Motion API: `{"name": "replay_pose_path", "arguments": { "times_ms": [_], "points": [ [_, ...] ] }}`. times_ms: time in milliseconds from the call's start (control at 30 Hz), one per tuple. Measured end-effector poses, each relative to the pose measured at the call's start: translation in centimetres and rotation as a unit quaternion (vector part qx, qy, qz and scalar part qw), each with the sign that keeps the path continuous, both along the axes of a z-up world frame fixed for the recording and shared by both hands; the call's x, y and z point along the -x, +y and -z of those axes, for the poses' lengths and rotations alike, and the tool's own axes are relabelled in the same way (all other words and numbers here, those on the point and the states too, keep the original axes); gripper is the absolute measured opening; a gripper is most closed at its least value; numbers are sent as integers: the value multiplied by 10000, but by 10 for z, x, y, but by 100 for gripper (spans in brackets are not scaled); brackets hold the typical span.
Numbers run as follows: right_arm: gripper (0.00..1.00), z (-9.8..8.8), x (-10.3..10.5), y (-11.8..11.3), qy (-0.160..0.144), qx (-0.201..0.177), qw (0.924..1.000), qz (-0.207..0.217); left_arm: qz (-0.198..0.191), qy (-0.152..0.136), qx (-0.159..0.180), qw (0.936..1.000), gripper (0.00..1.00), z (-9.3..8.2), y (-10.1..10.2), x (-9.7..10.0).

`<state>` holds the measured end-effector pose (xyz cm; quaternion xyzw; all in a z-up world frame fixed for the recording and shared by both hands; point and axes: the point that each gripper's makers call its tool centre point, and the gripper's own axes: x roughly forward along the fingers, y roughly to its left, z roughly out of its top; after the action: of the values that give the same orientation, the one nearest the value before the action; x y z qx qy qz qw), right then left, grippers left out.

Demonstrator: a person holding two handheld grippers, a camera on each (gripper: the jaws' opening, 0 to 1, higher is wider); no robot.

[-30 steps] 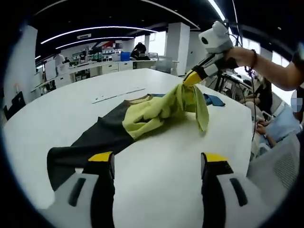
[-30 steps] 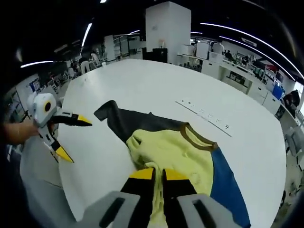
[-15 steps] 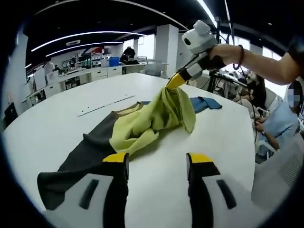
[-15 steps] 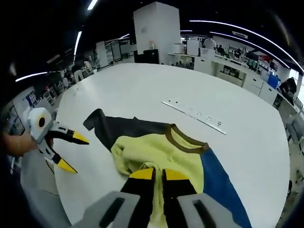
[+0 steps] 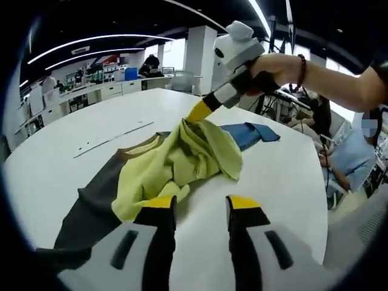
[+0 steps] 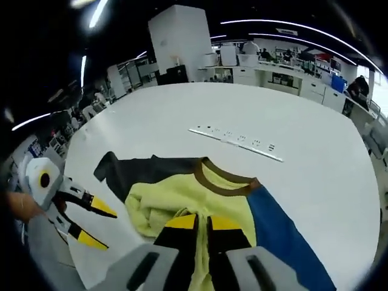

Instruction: Fold the garment on the visible template until the final outline fits inside the template.

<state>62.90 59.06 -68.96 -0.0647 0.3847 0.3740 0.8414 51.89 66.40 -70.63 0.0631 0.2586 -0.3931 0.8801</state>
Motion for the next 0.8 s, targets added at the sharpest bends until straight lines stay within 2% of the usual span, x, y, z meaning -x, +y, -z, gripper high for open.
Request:
{"name": "replay_pose_path", "arguments": {
  "times_ms": [200, 367, 567, 800],
  "points": [
    [2, 9, -10, -6, 42, -11, 9999, 128, 70, 97, -91, 9999, 27, 13, -11, -12],
    [2, 22, -15, -12, 132, 24, 9996, 232, 5, 119, -239, 9996, 26, 23, -10, -27],
    [2, 35, -18, -18, 238, 52, 9991, 339, 2, 78, -334, 9994, 24, 26, -13, -33],
    [2, 45, -18, -22, 338, 29, 9985, 437, -144, 107, -556, 9983, 18, 42, -10, -45]
  ]
}}
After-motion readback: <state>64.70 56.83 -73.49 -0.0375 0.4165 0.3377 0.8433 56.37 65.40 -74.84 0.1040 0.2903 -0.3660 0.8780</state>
